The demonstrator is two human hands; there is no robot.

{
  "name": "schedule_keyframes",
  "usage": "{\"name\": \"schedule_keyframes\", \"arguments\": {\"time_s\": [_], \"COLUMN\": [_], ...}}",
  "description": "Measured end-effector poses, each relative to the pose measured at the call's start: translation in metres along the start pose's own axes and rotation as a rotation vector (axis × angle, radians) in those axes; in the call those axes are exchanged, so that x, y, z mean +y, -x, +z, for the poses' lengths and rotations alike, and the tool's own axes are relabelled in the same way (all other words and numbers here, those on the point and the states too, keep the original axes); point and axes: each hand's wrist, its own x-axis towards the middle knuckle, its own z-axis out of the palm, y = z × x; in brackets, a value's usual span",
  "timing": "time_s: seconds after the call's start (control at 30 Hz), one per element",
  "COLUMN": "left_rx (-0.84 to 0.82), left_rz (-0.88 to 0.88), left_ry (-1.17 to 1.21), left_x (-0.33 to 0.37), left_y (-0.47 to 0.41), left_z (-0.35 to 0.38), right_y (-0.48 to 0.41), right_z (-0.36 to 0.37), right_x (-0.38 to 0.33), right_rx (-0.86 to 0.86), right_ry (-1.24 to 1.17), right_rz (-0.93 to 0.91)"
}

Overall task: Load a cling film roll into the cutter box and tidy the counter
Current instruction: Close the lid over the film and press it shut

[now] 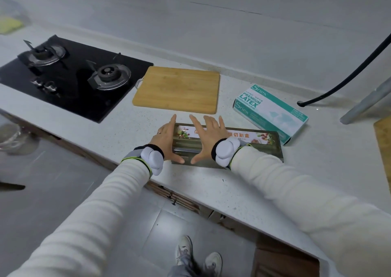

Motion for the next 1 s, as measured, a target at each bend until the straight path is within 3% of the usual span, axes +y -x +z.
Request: {"name": "schedule_keyframes", "arguments": {"time_s": [0.53, 1.0], "left_rx": [-0.024, 0.027], "left_rz": [0.128, 0.215], "left_ry": [-0.13, -0.255], "left_x": [-0.011, -0.016], "left_y": [-0.015, -0.019], "left_z": [0.002, 0.002], "right_y": [-0.006, -0.008], "right_z": [-0.004, 0.0], "right_x": [-0.036, -0.034], "right_rx": [-0.046, 0.039], "right_ry": [0.094, 0.153], "right_rz": [0.057, 0.019]}}
